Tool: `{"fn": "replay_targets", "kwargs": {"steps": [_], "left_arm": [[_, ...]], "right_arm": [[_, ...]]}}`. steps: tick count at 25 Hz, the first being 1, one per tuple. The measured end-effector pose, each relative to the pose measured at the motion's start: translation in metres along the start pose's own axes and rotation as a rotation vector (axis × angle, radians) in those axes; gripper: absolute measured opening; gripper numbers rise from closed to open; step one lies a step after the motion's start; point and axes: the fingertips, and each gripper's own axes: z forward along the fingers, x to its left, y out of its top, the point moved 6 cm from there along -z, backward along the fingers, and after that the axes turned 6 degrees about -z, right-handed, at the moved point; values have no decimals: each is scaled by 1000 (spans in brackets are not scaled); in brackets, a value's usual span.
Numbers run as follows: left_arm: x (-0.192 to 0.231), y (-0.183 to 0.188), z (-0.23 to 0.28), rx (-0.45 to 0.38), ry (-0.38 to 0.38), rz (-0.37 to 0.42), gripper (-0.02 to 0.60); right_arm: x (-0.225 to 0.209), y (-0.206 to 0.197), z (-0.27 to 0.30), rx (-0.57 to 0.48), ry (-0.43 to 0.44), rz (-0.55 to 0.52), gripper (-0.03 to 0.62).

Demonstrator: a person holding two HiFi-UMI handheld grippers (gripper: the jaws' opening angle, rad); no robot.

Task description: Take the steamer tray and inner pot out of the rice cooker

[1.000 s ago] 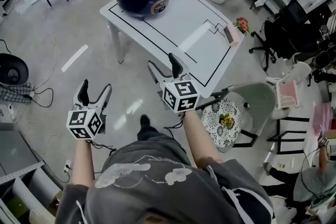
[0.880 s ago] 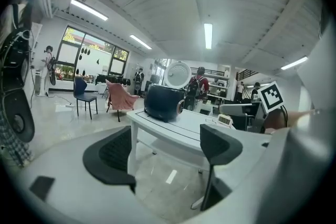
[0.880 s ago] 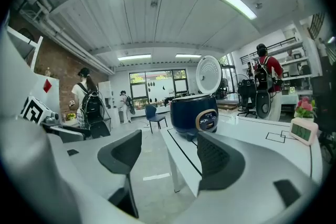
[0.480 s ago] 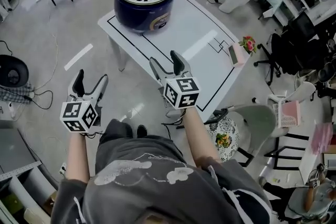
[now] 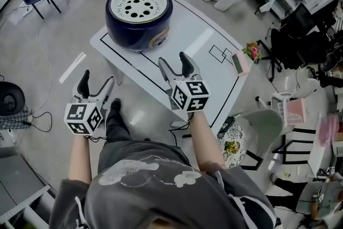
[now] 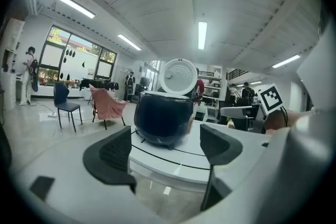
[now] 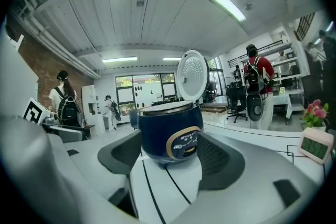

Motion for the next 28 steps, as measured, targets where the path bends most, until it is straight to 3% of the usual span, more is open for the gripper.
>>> {"fn": "replay_targets", "kwargs": {"steps": [4, 9, 18, 23, 28], "left_arm": [[40, 37, 45, -13, -45, 16, 400], [84, 83, 94, -18, -111, 29, 400], [128, 139, 175, -8, -264, 59, 400], [143, 164, 212, -17, -330, 85, 400], [143, 169, 258, 22, -399, 113, 400]], "right_arm": [[-14, 14, 37, -10, -86, 20, 319], [-15, 52, 77, -104, -150, 26, 319], [-22, 96, 132, -89, -295, -55, 319], [-29, 113, 163, -16, -319, -120, 319], [-52, 110, 201, 175, -286, -201, 319]]}}
